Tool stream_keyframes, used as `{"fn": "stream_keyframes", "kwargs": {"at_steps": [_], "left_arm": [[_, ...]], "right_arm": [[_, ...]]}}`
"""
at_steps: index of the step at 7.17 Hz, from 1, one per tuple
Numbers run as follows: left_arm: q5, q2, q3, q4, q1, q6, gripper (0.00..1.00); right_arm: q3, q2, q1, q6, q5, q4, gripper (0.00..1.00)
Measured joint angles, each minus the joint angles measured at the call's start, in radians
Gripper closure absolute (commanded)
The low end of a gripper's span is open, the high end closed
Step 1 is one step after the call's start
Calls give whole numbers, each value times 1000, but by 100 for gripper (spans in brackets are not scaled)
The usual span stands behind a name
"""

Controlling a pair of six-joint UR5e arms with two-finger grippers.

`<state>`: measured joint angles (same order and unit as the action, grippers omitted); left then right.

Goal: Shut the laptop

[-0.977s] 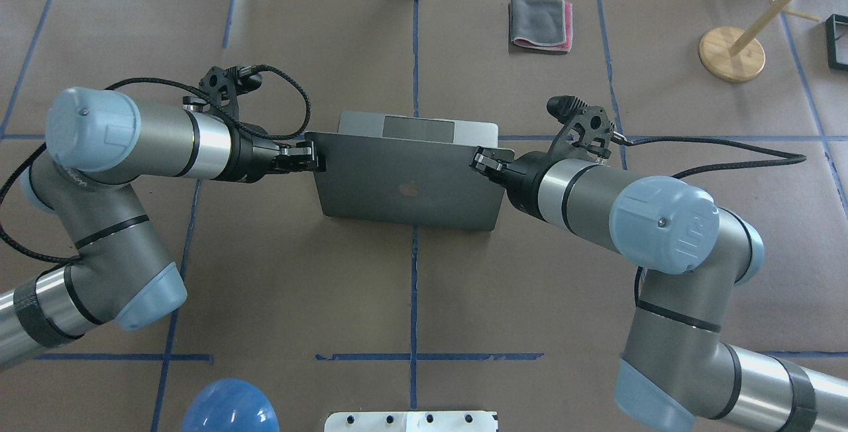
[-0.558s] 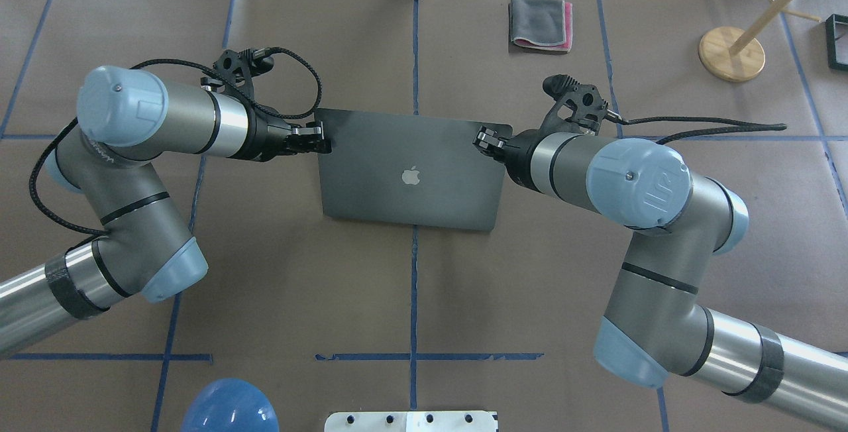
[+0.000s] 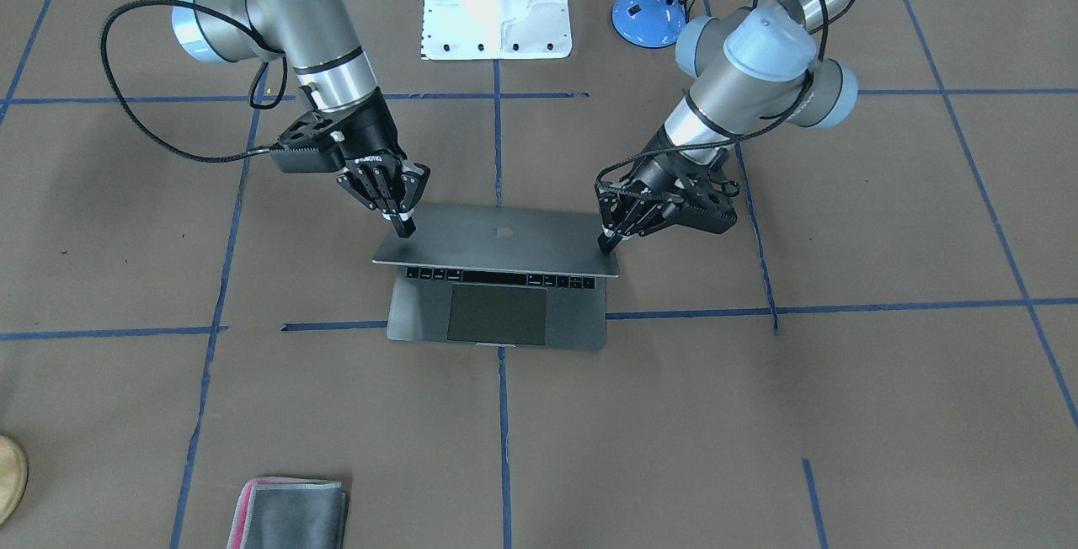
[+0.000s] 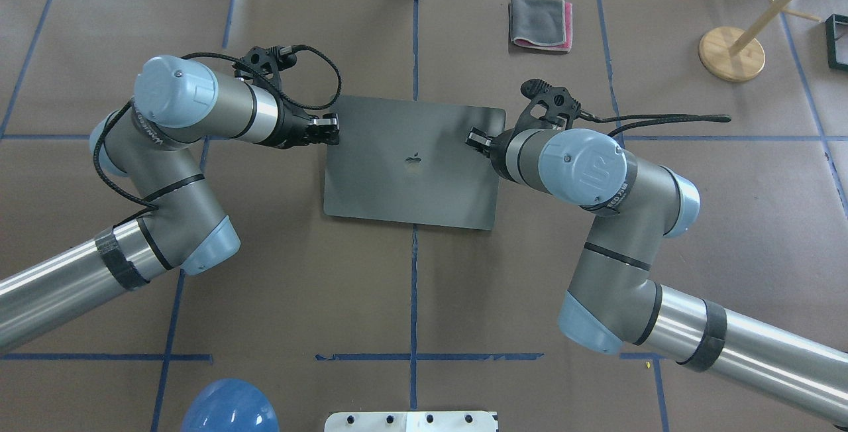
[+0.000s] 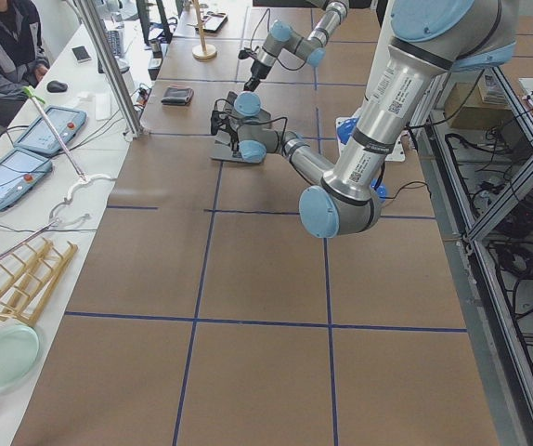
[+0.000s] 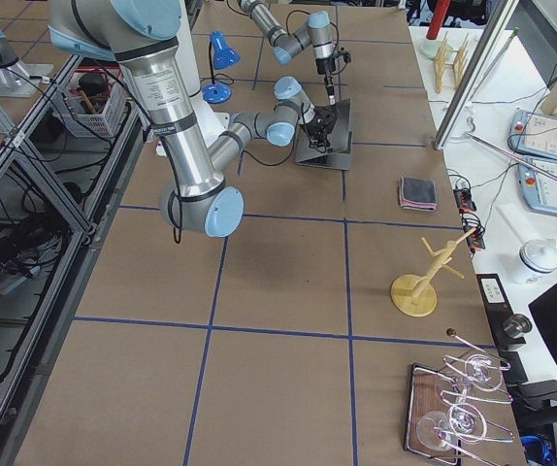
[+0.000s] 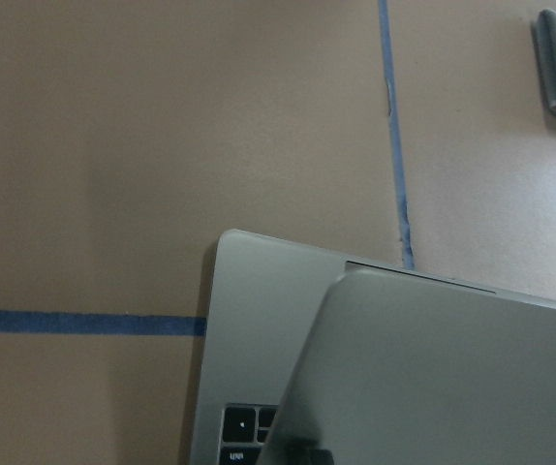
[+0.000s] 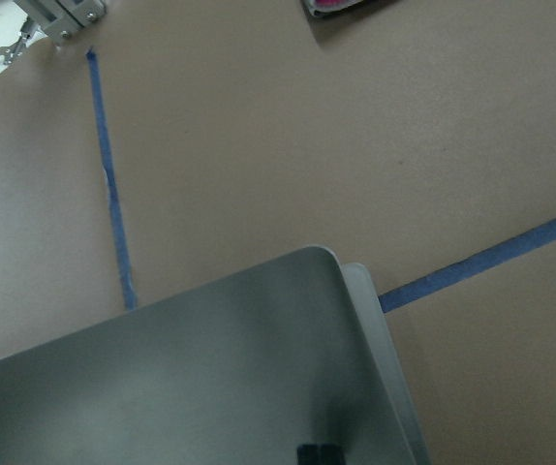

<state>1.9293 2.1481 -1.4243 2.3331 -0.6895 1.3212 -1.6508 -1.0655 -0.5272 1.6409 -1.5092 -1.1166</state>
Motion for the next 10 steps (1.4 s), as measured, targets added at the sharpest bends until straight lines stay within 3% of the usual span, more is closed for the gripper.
{"fn": "stream_keyframes", "kwargs": {"at_steps": [1,2,3,4,6,8,10], "left_arm": [[0,23,56,2,2,-17,100],[1,32,83,3,5,-34,81],[8,35,93,2,5,-46,26],[40,35,96,0,-1,-52,1],[141,24,92,-9,-32,-58,1],[224,-27,37,-84,-81,-117,1],[270,-106,-116,-326,-138,-326,1]], "right_arm": [[44,12,1,-3,-3,0,86],[67,17,3,-6,-6,1,35],[74,18,5,-9,-16,1,0],[72,19,0,-11,-48,-1,0],[54,8,-48,-21,-189,-18,0],[-30,-22,-102,-139,-315,-133,0],[-113,-49,-155,-330,-398,-290,0]]}}
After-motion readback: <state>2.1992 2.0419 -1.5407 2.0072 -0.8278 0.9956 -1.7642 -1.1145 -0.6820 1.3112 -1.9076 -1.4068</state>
